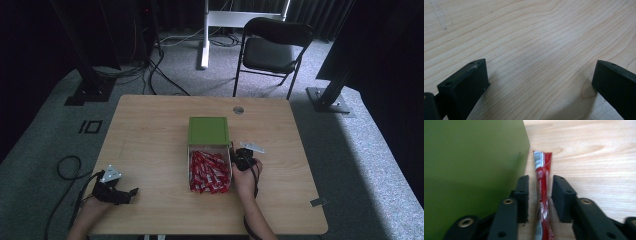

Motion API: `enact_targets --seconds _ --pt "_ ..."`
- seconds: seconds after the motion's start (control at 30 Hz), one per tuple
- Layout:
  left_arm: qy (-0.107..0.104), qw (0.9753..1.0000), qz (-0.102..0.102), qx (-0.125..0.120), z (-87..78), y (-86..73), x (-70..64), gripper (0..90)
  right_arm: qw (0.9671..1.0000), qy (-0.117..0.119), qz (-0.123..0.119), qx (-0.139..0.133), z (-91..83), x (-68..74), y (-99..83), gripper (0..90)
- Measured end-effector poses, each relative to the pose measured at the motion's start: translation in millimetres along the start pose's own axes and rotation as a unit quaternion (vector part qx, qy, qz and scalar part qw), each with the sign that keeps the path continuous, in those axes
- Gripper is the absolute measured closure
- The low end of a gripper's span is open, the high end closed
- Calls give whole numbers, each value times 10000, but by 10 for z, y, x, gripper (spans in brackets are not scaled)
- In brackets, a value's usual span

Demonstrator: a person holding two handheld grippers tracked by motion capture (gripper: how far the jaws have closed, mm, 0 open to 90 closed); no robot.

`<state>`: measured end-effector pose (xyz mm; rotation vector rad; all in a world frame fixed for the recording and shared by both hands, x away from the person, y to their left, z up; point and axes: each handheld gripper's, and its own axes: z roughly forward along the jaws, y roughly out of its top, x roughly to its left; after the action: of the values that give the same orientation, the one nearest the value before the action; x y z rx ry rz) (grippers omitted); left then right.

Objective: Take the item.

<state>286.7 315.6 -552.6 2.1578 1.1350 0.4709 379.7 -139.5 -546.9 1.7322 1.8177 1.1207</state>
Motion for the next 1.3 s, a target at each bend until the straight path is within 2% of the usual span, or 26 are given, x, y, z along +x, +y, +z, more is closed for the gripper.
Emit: enact_targets --seconds 0.1,0.2,0.4,0.43,0.5,0.57,0.7,0.83,0.9,1.17,1.3 --pt "0 10000 1 5 -1 0 0 14 9999 82 -34 -85 -82 -17 40 606" --pt "0 10000 0 7 -1 1 0 14 9996 133 -169 -185 -188 -34 96 592" --pt "-1 10000 0 7 -1 1 0 14 9990 128 -328 -292 -356 -121 172 565" --pt "-1 10000 -1 7 -1 1 0 15 9986 204 -389 -304 -380 -144 184 539" --pt "-1 10000 1 7 -1 1 0 14 9977 200 -565 -305 -418 -172 191 513" --pt "-1 10000 -1 7 -1 1 0 14 9970 313 -619 -342 -447 -207 196 488" --pt "-1 10000 -1 6 -1 1 0 15 9967 310 -644 -391 -505 -263 196 453" --pt "-1 10000 -1 6 -1 1 0 14 9958 309 -780 -354 -557 -327 183 406" --pt "-1 10000 -2 5 -1 1 0 14 9951 228 -908 -332 -589 -365 175 381" --pt "-1 10000 0 6 -1 1 0 14 9951 230 -873 -396 -708 -534 150 310" --pt "0 10000 0 4 -1 1 0 14 9938 263 -1028 -336 -750 -603 121 256"
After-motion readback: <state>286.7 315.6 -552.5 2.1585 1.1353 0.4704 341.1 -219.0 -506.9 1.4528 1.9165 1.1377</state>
